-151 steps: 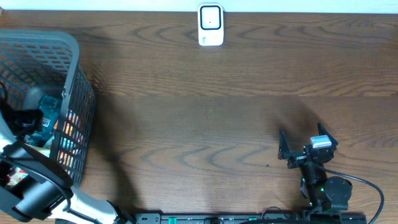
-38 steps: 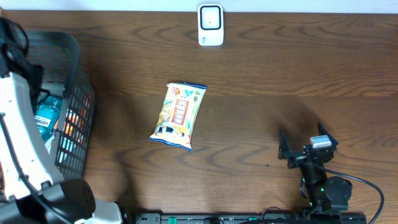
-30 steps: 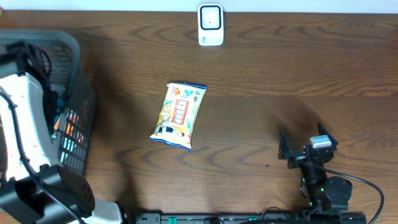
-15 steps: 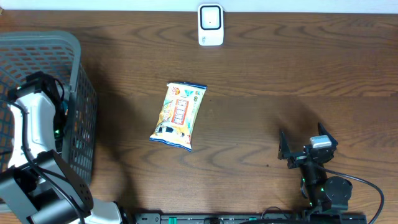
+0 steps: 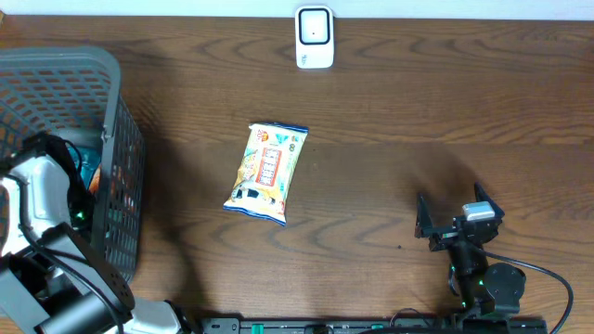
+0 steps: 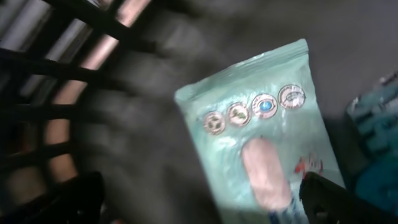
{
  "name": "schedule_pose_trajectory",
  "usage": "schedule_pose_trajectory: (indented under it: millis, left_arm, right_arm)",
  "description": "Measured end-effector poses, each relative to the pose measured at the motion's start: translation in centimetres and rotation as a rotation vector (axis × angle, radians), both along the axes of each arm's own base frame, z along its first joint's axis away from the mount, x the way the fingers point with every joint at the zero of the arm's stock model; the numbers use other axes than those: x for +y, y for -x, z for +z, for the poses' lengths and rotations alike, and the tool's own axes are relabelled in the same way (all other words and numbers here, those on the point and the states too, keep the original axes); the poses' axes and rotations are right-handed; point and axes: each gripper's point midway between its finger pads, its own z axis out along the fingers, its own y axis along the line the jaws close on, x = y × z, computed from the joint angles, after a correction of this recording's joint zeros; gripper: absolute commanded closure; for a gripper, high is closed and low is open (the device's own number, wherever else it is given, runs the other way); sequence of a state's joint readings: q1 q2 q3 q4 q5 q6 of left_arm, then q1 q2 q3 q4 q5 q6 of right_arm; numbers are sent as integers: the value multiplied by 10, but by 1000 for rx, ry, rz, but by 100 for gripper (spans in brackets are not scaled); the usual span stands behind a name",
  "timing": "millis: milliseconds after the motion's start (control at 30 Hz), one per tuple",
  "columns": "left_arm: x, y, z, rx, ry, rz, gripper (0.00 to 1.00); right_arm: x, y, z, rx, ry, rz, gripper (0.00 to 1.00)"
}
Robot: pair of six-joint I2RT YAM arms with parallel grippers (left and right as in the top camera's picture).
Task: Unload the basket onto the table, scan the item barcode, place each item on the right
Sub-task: 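Return the left gripper into the basket and grasp the green wipe pack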
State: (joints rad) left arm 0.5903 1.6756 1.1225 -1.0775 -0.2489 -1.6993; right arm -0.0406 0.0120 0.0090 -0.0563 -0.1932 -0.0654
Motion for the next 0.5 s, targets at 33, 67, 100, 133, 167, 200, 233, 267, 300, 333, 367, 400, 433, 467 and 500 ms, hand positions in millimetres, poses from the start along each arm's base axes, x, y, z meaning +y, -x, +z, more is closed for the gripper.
schedule_pose_trajectory:
  millis: [33, 67, 100, 133, 167, 200, 233, 267, 300, 333, 367, 400, 433, 467, 500]
  left_arm:
    - [1, -1, -5, -14, -2, 8, 0]
    - [0, -1, -10, -21, -4, 12, 0]
    - [0, -2, -15, -32, -5, 13, 0]
    - [-1, -1, -19, -36, -7, 14, 0]
    - [0, -2, -23, -45, -13, 16, 0]
    - [1, -3, -26, -53, -19, 17, 0]
    - [1, -4, -28, -62, -27, 17, 0]
    - [3, -6, -32, -80, -42, 20, 0]
    - [4, -6, -34, -86, -48, 21, 0]
    - [5, -7, -36, -97, -59, 23, 0]
    - [6, -8, -39, -108, -69, 27, 2]
    - [7, -8, -40, -116, -77, 30, 17]
    - [7, -7, -40, -119, -84, 32, 31]
    - [7, -7, -40, -122, -89, 32, 46]
    - [7, -5, -40, -118, -92, 29, 60]
  right_arm:
    - [0, 0, 0, 0, 0, 0, 1]
    - [0, 0, 0, 0, 0, 0, 1]
    - [0, 0, 0, 0, 0, 0, 1]
    - [0, 0, 0, 0, 0, 0, 1]
    - [0, 0, 0, 0, 0, 0, 1]
    - [0, 0, 0, 0, 0, 0, 1]
    - [0, 0, 0, 0, 0, 0, 1]
    - [0, 0, 0, 0, 0, 0, 1]
    - [0, 0, 0, 0, 0, 0, 1]
    - [0, 0, 0, 0, 0, 0, 1]
    - [0, 0, 0, 0, 0, 0, 1]
    - [0, 0, 0, 0, 0, 0, 1]
    - [0, 0, 0, 0, 0, 0, 1]
    - [0, 0, 0, 0, 0, 0, 1]
    - [0, 0, 0, 0, 0, 0, 1]
